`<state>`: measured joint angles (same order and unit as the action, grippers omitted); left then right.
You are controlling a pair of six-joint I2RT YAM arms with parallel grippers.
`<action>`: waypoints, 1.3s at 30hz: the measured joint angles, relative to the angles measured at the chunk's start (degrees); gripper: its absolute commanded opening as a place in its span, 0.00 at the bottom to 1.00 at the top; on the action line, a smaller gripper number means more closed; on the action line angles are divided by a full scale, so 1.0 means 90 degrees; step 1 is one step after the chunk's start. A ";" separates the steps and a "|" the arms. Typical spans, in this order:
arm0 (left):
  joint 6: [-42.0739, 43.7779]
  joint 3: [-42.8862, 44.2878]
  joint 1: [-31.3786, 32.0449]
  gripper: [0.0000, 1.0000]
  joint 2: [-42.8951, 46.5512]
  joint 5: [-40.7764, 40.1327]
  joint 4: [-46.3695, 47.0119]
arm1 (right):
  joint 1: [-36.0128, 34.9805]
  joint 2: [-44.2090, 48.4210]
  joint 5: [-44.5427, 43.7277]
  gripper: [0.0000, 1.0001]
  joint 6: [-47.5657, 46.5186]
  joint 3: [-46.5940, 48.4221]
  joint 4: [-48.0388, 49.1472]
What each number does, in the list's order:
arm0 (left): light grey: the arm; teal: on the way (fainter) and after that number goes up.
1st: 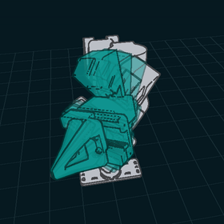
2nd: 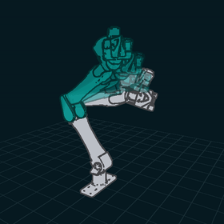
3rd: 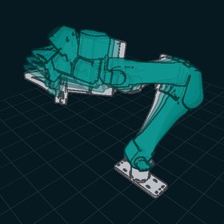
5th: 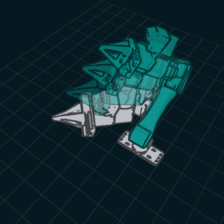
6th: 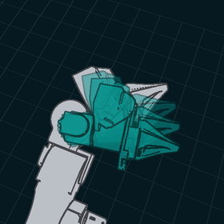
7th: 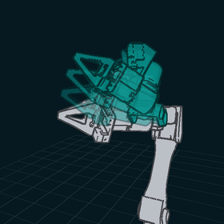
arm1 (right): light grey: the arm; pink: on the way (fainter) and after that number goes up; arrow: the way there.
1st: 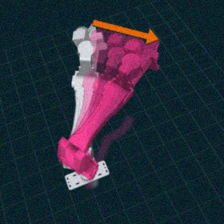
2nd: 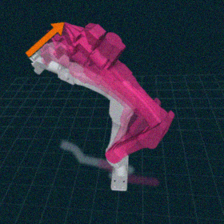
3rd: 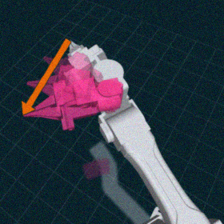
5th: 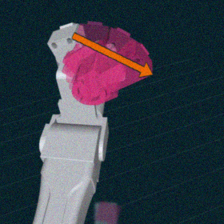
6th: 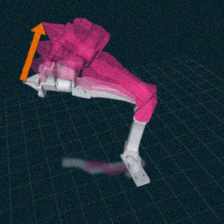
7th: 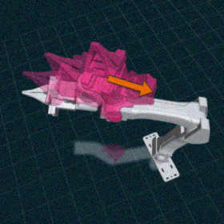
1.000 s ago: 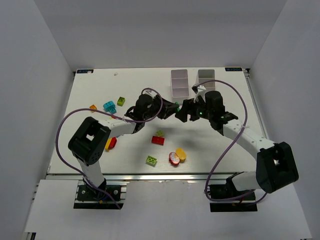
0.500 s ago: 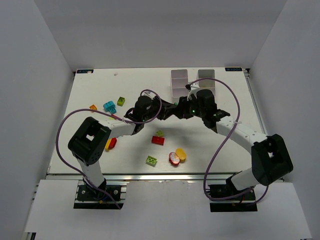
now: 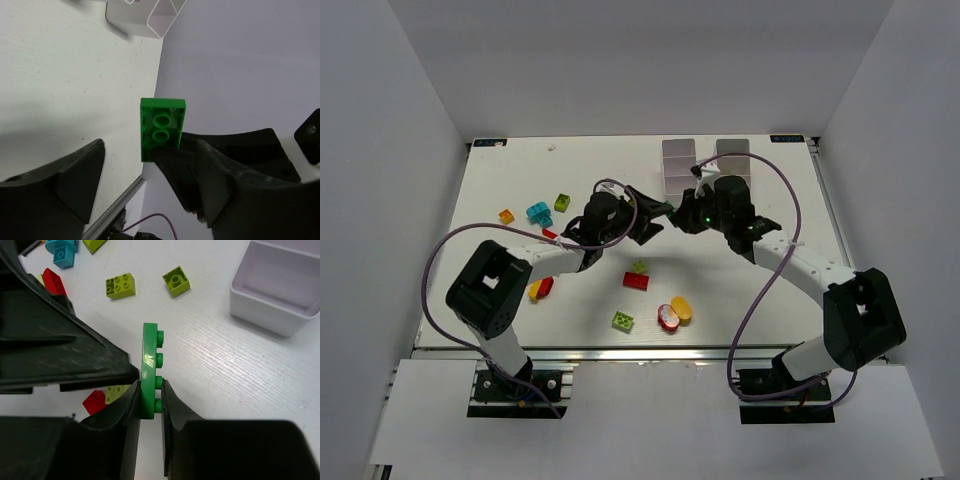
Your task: Sort the legos into containers by color
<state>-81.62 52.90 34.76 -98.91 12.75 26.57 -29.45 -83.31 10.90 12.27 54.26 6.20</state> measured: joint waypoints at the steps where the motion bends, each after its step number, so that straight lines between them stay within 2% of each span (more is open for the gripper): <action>1: 0.0070 -0.0036 -0.0046 0.85 0.0112 -0.0034 -0.0095 | 0.0027 0.0005 0.0007 0.00 -0.0102 0.0034 -0.0005; 6: 0.0629 -0.0075 -0.0457 0.92 0.0750 -0.0260 -0.0661 | 0.0381 0.0068 0.0068 0.00 -0.0981 0.0228 -0.0112; 7: 0.0763 -0.0078 -0.0563 0.95 0.0894 -0.0321 -0.0799 | 0.0534 0.0066 0.0141 0.00 -0.1304 0.0338 -0.0192; 12: 0.1513 -0.0219 -0.1144 0.98 0.1749 -0.0627 -0.1615 | 0.1428 -0.0049 0.0561 0.00 -0.3262 0.1226 -0.0639; 17: 0.2307 -0.0471 -0.1797 0.98 0.2606 -0.0906 -0.2594 | 0.2050 -0.0690 0.0600 0.00 -0.5396 0.2436 -0.0894; 22: 0.2902 -0.0641 -0.2217 0.98 0.3191 -0.1022 -0.3342 | 0.2285 -0.1598 0.0556 0.00 -0.6781 0.3079 -0.1236; 26: 0.3242 -0.0770 -0.2317 0.98 0.3536 -0.1059 -0.3798 | 0.2317 -0.2314 0.0466 0.00 -0.7431 0.3393 -0.1532; 31: 0.3495 -0.0950 -0.2353 0.98 0.3864 -0.1158 -0.4204 | 0.2341 -0.3201 0.0364 0.00 -0.7776 0.4345 -0.1950; 35: 0.3582 -0.1061 -0.2368 0.98 0.4048 -0.1209 -0.4401 | 0.2397 -0.3480 0.0289 0.00 -0.7951 0.4881 -0.2035; 39: 0.3604 -0.1154 -0.2385 0.98 0.4163 -0.1217 -0.4461 | 0.2429 -0.3502 0.0223 0.01 -0.8218 0.4976 -0.2038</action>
<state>-49.19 42.52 13.30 -61.45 1.80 -13.58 -7.60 -114.83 12.91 -61.69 99.04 -12.14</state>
